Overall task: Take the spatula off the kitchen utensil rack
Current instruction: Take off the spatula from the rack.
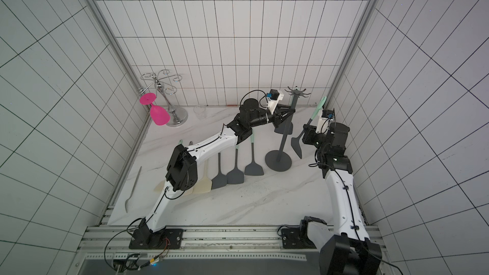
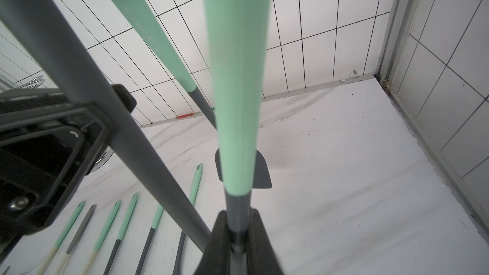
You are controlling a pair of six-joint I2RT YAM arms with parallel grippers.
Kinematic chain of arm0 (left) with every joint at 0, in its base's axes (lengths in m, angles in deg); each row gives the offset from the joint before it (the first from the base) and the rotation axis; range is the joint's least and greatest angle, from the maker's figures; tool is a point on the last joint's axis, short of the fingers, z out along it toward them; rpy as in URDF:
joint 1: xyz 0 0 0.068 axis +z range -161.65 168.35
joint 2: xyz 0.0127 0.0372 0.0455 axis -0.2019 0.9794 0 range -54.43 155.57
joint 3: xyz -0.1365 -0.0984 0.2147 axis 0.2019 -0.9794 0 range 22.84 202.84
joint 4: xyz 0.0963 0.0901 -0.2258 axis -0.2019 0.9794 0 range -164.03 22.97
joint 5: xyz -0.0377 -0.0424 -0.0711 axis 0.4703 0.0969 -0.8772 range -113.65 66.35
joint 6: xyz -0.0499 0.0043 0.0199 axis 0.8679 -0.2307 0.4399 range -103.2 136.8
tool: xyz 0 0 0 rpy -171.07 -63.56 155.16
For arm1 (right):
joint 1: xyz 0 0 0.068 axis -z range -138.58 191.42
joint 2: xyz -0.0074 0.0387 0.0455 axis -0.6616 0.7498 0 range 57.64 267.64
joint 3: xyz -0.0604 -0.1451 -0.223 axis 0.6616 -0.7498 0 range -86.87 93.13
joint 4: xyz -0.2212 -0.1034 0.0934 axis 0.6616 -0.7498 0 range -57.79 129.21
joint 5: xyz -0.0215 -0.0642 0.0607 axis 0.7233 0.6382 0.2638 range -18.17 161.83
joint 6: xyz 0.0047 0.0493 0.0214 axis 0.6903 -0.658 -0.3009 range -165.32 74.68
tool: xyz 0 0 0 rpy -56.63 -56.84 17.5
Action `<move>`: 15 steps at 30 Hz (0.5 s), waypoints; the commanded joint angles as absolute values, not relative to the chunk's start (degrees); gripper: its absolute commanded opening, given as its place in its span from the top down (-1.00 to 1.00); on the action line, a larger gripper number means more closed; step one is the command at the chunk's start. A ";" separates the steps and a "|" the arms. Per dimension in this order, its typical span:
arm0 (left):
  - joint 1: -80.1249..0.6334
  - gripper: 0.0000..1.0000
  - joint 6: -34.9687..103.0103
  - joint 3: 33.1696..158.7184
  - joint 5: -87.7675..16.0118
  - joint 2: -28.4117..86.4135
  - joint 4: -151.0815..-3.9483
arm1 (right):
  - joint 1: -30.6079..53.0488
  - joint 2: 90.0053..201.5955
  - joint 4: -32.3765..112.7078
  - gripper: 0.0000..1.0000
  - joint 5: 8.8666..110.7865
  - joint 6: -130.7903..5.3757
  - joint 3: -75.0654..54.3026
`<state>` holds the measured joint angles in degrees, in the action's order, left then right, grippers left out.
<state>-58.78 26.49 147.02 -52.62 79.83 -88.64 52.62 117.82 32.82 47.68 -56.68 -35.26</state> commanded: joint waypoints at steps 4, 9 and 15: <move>-58.57 1.00 24.73 145.00 -52.52 79.68 -91.09 | 51.74 117.04 31.87 1.00 47.94 -57.16 -32.87; -59.05 0.97 25.32 134.22 -53.88 75.10 -97.75 | 49.88 114.96 27.49 1.00 53.65 -58.51 -34.49; -60.25 0.37 25.31 127.48 -53.37 71.55 -100.19 | 49.54 110.93 21.19 1.00 60.96 -61.95 -35.74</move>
<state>-59.76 25.58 129.86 -53.65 72.24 -101.15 50.02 113.01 24.63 56.17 -59.58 -35.28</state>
